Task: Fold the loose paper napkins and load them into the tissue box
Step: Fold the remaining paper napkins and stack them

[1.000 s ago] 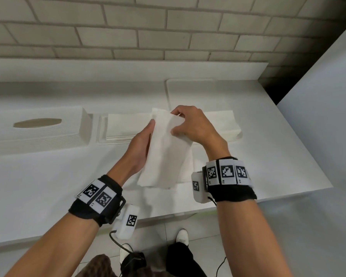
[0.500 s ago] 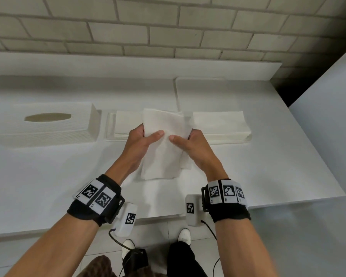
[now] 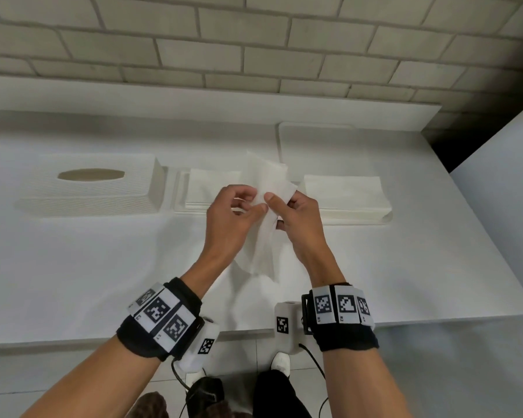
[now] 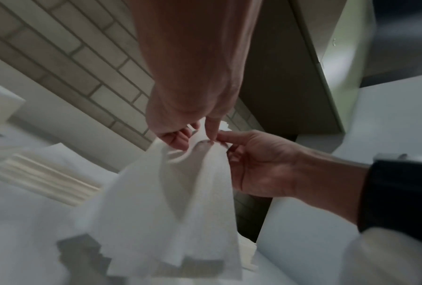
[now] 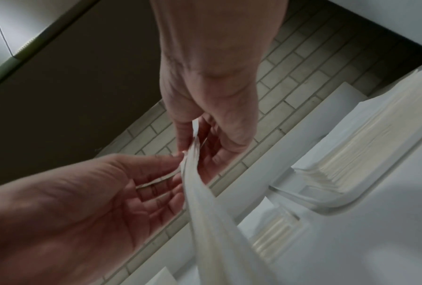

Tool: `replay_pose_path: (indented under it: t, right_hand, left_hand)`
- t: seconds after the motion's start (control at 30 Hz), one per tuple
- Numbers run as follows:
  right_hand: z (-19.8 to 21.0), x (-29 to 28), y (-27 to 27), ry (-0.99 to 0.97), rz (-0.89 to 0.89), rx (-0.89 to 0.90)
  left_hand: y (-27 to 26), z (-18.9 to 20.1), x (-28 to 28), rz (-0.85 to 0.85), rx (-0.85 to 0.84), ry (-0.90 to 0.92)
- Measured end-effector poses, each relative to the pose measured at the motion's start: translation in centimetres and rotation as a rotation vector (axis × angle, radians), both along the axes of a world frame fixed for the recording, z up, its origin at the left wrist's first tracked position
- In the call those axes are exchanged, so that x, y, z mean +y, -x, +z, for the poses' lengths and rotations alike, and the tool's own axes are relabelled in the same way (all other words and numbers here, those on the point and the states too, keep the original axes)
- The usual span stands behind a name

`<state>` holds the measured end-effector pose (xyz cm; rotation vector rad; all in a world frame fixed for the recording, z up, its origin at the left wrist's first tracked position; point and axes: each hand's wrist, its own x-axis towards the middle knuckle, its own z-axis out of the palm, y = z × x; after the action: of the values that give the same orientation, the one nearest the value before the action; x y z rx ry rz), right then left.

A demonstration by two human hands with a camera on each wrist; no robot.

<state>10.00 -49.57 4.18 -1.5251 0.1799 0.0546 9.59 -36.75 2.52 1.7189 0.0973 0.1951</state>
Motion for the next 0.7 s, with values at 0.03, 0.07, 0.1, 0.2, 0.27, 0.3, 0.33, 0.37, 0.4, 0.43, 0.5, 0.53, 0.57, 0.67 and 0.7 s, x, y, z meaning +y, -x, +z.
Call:
replay_pose_path:
  t: [0.03,0.07,0.1,0.2,0.27,0.3,0.33,0.37,0.4,0.43,0.5,0.53,0.57,0.67,0.7]
  right_hand:
    - [0.1,0.0,0.1,-0.008,0.007,0.000]
    - [0.1,-0.1,0.2,-0.021,0.021,0.004]
    - [0.2,-0.2,0.3,-0.029,0.040,0.008]
    - [0.3,-0.6,0.6,-0.039,0.094,0.021]
    - [0.3,-0.8,0.9,-0.051,0.113,0.025]
    - [0.3,-0.8,0.9,-0.060,0.121,0.023]
    - [0.4,-0.8,1.0,-0.074,0.122,0.020]
    - [0.4,-0.8,1.0,-0.075,0.120,0.015]
    - [0.4,-0.8,1.1,-0.075,0.121,0.010]
    - [0.3,-0.8,1.1,-0.075,0.124,0.002]
    - [0.4,-0.9,1.1,-0.083,0.117,-0.004]
    - [0.4,-0.9,1.2,-0.089,0.105,-0.002]
    - [0.4,-1.0,1.2,-0.088,0.090,0.000]
    - [0.4,-0.9,1.1,-0.076,0.044,0.013]
    - [0.4,-0.7,1.1,-0.066,0.027,0.013]
  left_hand:
    - [0.1,0.1,-0.1,-0.013,-0.023,-0.017]
    - [0.2,0.1,-0.2,-0.009,-0.040,-0.025]
    - [0.4,0.2,-0.2,-0.004,-0.051,-0.027]
    - [0.8,0.4,-0.3,-0.010,-0.054,-0.024]
    - [0.8,0.5,-0.2,-0.020,-0.045,-0.014]
    - [0.8,0.5,-0.2,-0.024,-0.039,-0.010]
    - [0.8,0.5,-0.2,-0.027,-0.031,-0.004]
    - [0.8,0.5,-0.2,-0.029,-0.021,0.003]
    - [0.8,0.5,-0.2,-0.031,-0.013,0.009]
    - [0.9,0.6,-0.1,-0.033,-0.009,0.013]
    - [0.9,0.6,0.0,-0.035,-0.008,0.020]
    - [0.9,0.6,0.0,-0.035,-0.010,0.023]
    - [0.9,0.6,0.1,-0.035,-0.012,0.026]
    - [1.0,0.4,0.0,-0.028,-0.028,0.016]
    - [1.1,0.3,-0.1,-0.010,-0.035,0.008]
